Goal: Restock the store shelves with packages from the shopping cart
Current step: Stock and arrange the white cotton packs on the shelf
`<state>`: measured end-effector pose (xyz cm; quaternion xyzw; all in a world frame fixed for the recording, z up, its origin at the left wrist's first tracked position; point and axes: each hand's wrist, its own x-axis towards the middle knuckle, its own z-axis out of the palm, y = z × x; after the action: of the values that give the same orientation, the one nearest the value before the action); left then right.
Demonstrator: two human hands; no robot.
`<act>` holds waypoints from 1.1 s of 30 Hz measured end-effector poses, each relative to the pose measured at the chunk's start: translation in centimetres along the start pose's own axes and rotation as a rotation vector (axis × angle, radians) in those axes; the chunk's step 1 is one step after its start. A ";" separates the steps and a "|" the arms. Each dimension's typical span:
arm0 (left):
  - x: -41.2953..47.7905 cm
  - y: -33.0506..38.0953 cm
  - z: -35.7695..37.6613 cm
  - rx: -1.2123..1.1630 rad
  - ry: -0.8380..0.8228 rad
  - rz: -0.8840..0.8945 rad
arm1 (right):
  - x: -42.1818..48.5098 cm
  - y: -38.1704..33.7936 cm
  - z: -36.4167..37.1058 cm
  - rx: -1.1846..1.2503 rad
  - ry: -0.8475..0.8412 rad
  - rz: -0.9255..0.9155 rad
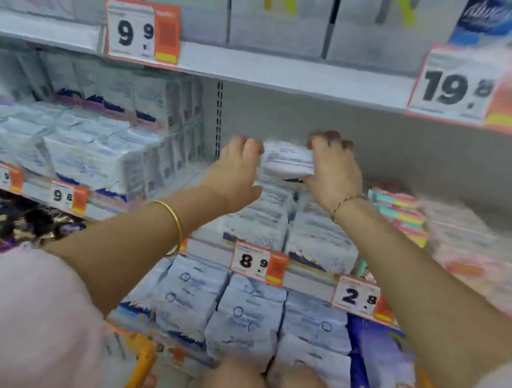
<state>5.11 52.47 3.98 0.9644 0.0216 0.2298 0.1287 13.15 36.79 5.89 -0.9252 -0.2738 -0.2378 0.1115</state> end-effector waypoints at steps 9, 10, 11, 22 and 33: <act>11.1 -1.3 9.2 0.137 -0.476 -0.091 | 10.7 6.9 5.7 -0.176 -0.039 0.288; 11.6 -1.4 9.9 0.155 -0.490 -0.107 | 11.3 7.4 6.3 -0.178 -0.060 0.296; 11.9 -1.6 10.6 0.174 -0.505 -0.125 | 11.8 7.7 6.9 -0.175 -0.086 0.304; 11.8 -1.8 11.3 0.161 -0.556 -0.133 | 14.3 9.7 11.3 -0.072 -0.206 0.358; 11.6 -1.9 11.4 0.155 -0.547 -0.128 | 13.2 9.6 13.4 -0.270 -0.487 0.358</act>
<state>20.61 52.74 -1.23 0.9943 0.0643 -0.0497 0.0697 33.29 39.35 0.22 -0.9948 -0.0914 -0.0203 -0.0407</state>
